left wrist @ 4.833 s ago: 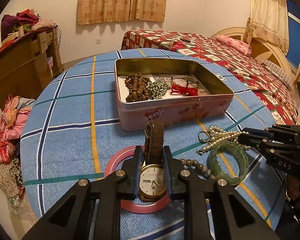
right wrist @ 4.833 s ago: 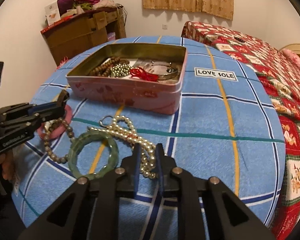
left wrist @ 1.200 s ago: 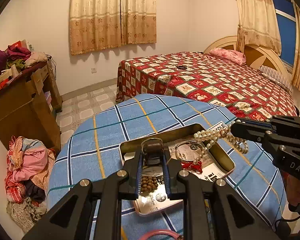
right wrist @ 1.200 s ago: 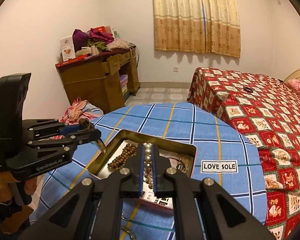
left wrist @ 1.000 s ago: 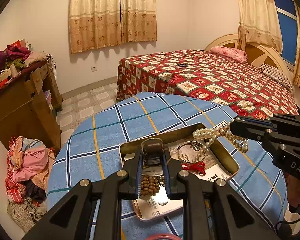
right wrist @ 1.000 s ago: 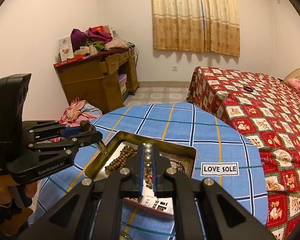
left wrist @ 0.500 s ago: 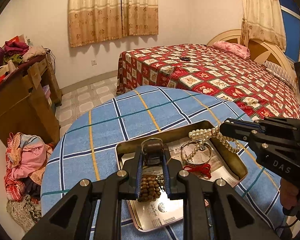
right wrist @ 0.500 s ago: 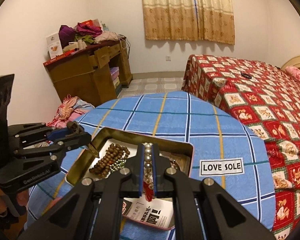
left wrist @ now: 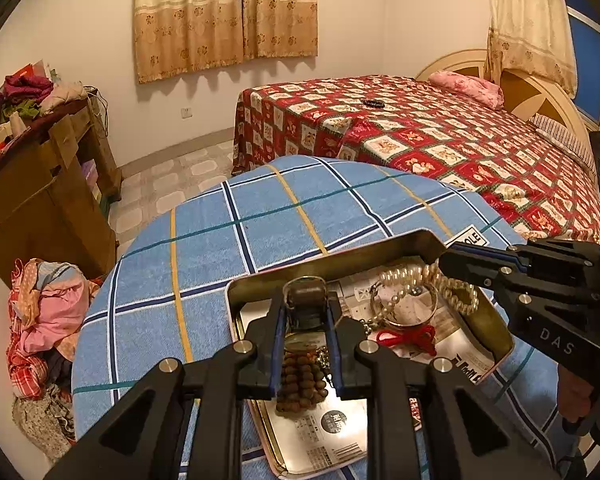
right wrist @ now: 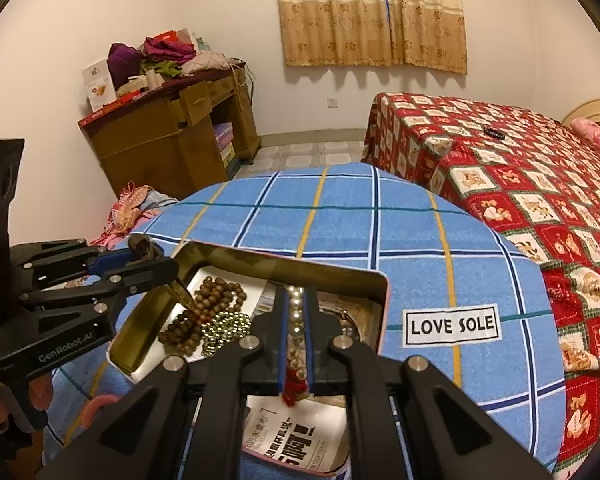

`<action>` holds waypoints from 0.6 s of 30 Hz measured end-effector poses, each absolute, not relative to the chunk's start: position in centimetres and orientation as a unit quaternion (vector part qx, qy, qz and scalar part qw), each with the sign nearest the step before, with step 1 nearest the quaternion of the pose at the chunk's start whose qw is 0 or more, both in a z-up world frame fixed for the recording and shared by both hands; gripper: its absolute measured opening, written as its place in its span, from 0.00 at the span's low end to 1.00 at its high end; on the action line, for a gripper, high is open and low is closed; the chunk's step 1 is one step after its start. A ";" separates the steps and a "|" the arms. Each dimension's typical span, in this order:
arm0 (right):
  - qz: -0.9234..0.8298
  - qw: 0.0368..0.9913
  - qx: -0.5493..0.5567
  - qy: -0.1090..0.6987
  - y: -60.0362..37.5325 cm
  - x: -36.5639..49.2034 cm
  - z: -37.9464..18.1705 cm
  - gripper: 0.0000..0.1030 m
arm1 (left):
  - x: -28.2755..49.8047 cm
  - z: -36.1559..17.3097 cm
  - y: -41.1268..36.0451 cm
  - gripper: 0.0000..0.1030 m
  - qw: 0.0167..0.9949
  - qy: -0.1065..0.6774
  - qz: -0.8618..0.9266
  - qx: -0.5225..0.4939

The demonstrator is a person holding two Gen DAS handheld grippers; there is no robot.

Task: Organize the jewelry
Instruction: 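Carry the watch and pearl necklace over the pink tin and open both grippers, then move both open grippers back to the remaining jewelry on the cloth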

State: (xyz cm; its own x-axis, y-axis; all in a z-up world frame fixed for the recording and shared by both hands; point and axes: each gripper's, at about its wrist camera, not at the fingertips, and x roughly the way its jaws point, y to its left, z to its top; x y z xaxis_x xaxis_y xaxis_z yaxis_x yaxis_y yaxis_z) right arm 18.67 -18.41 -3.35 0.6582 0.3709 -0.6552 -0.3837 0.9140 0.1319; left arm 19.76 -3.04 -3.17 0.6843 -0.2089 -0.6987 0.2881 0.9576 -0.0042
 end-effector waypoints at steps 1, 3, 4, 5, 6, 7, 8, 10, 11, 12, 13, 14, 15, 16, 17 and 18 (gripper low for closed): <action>0.206 0.910 -0.010 0.360 -18.4 18.6 -3.5 0.09 | 19.7 -3.2 -3.1 0.22 0.917 0.373 -0.134 0.055; 0.206 0.909 -0.010 0.362 -18.4 18.8 -3.7 0.09 | 19.6 -3.1 -3.1 0.41 0.917 0.369 -0.139 0.053; 0.206 0.909 -0.010 0.362 -18.4 18.8 -3.7 0.09 | 19.5 -2.9 -3.1 0.61 0.919 0.367 -0.135 0.053; 0.205 0.909 -0.009 0.363 -18.4 18.8 -3.7 0.09 | 19.3 -2.6 -3.0 0.68 0.923 0.359 -0.132 0.048; 0.204 0.909 -0.009 0.363 -18.4 18.8 -3.7 0.13 | 19.1 -2.4 -2.9 0.70 0.925 0.353 -0.135 0.044; 0.203 0.910 -0.010 0.362 -18.4 18.7 -3.7 0.20 | 18.9 -2.2 -2.9 0.70 0.925 0.351 -0.138 0.043; 0.203 0.910 -0.009 0.362 -18.5 18.7 -3.8 0.26 | 18.9 -2.1 -3.0 0.70 0.925 0.351 -0.138 0.044; 0.199 0.911 -0.002 0.360 -18.8 18.5 -3.9 0.52 | 18.8 -2.0 -3.0 0.71 0.925 0.349 -0.138 0.049; 0.198 0.912 0.000 0.359 -18.9 18.5 -3.9 0.53 | 18.7 -2.0 -3.0 0.71 0.926 0.349 -0.138 0.048; 0.196 0.912 0.002 0.359 -18.9 18.4 -3.9 0.53 | 18.6 -2.0 -3.0 0.71 0.925 0.350 -0.139 0.047; 0.195 0.912 0.000 0.360 -18.9 18.3 -4.0 0.53 | 18.6 -2.1 -2.9 0.71 0.925 0.351 -0.140 0.047; 0.195 0.912 -0.001 0.361 -18.9 18.3 -4.0 0.53 | 18.5 -2.2 -2.9 0.71 0.925 0.352 -0.138 0.048; 0.195 0.911 -0.002 0.362 -18.8 18.2 -4.1 0.53 | 18.5 -2.2 -2.9 0.71 0.924 0.353 -0.138 0.049; 0.196 0.911 -0.002 0.363 -18.8 18.1 -4.2 0.53 | 18.5 -2.3 -2.8 0.71 0.924 0.353 -0.138 0.049; 0.195 0.911 -0.002 0.364 -18.9 18.1 -4.2 0.53 | 18.4 -2.3 -2.7 0.71 0.924 0.353 -0.137 0.049; 0.194 0.911 -0.002 0.365 -18.9 18.1 -4.3 0.53 | 18.4 -2.4 -2.6 0.71 0.924 0.355 -0.135 0.049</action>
